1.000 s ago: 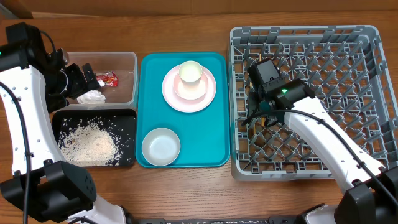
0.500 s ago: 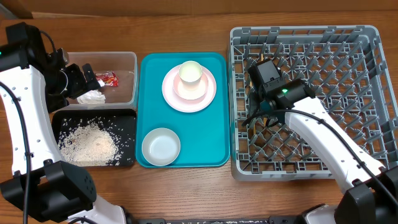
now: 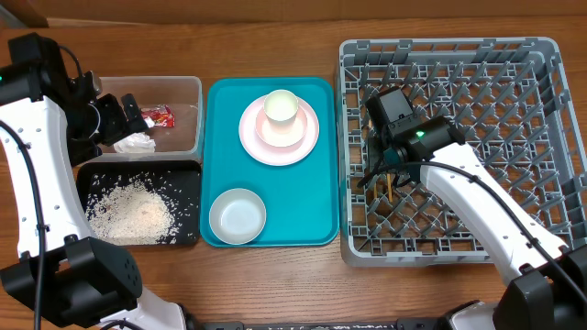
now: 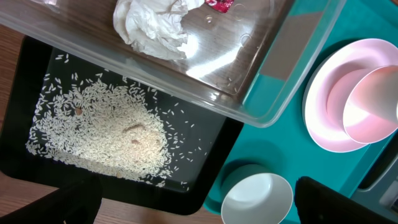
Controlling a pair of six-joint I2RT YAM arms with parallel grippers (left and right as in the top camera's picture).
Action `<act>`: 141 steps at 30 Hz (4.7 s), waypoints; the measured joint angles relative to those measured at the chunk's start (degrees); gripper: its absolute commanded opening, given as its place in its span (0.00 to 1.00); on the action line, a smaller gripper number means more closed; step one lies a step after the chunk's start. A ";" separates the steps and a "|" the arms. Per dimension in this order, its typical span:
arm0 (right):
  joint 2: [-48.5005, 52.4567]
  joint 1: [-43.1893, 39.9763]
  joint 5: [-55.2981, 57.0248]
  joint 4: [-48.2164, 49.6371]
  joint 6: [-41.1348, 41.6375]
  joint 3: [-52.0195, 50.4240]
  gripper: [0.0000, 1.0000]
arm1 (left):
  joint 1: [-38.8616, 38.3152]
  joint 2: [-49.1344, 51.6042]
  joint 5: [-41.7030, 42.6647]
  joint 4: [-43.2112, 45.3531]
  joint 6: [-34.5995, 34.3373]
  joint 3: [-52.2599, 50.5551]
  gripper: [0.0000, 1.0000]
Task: Sort waste into correct bins and load items into the dishwasher
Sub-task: 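Carry the chopstick with the right gripper into the dish rack, then move the right gripper back over the white bowl on the teal tray, then lower the right gripper onto the white bowl rim and grip it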
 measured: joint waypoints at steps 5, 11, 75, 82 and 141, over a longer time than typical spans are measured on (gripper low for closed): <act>0.00 0.00 -0.17 -0.02 -0.15 0.00 0.15 | 0.00 0.00 0.00 0.00 0.00 0.00 1.00; 0.02 0.00 -4.68 0.11 -0.15 0.00 0.08 | 0.00 0.00 0.00 0.00 0.00 0.00 1.00; 16.13 34.07 -17.16 33.31 1.31 -0.26 0.04 | 0.00 0.00 -0.02 0.00 0.00 0.00 1.00; 16.13 34.07 -14.86 33.00 1.95 -0.26 0.04 | 0.00 0.00 -0.02 0.00 0.00 0.00 1.00; 2.47 34.62 -14.43 20.46 14.56 2.43 0.57 | 0.00 0.00 -0.02 0.00 0.00 0.00 1.00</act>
